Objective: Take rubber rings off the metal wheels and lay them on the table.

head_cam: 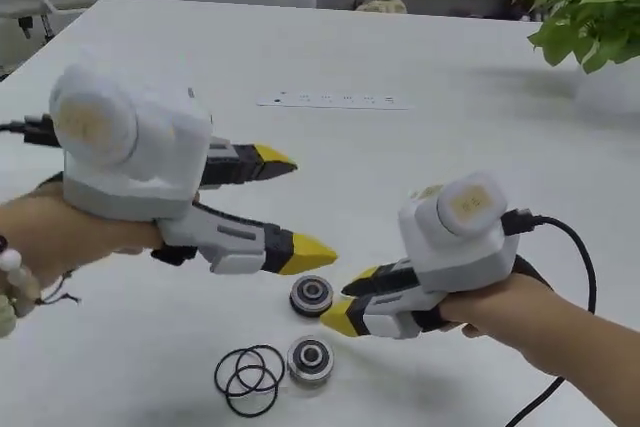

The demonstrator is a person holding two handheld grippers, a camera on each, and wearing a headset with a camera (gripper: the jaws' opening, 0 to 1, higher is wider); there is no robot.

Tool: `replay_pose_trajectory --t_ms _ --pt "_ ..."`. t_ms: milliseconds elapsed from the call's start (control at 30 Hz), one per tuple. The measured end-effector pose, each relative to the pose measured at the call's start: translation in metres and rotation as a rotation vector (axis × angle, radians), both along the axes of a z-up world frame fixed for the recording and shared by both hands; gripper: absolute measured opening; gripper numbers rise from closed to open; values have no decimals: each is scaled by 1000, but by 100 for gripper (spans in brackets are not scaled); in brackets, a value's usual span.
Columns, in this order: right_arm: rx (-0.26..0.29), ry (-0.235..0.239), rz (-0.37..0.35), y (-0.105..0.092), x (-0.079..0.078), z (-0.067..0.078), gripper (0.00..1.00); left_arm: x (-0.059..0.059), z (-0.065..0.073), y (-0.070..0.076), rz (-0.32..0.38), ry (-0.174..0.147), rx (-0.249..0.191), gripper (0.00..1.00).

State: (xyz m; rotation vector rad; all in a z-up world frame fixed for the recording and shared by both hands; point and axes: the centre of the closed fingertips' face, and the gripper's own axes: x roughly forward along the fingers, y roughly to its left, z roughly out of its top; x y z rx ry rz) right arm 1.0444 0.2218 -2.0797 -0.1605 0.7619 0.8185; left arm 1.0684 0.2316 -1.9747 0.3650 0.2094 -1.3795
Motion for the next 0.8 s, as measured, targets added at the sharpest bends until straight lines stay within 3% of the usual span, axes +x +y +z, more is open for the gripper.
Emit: replay_pose_trajectory --t_ms 67,100,133,167,300,400,567,667,800 --pt "-2 3 -1 -1 0 -1 24 -1 -16 1 10 29 19 45" --pt "-3 3 -1 -1 0 -1 24 -5 -27 4 -21 3 80 42" --pt "-3 3 -1 -1 0 -1 24 -6 -34 5 -25 -10 107 41" --pt "-2 2 -2 -1 0 -1 24 -5 -43 8 -10 1 139 41" --pt "-2 -2 2 0 0 -2 23 -4 -54 7 -6 17 146 39" --pt "0 2 4 1 -1 -3 23 2 -58 8 42 51 115 33" --pt "3 -10 6 3 -1 -2 23 5 -60 9 69 64 108 29" --pt "-1 -17 14 5 -2 -2 23 4 -62 6 70 70 99 25" --pt "-6 -29 22 6 -1 -1 23 -4 -72 2 46 74 129 22"
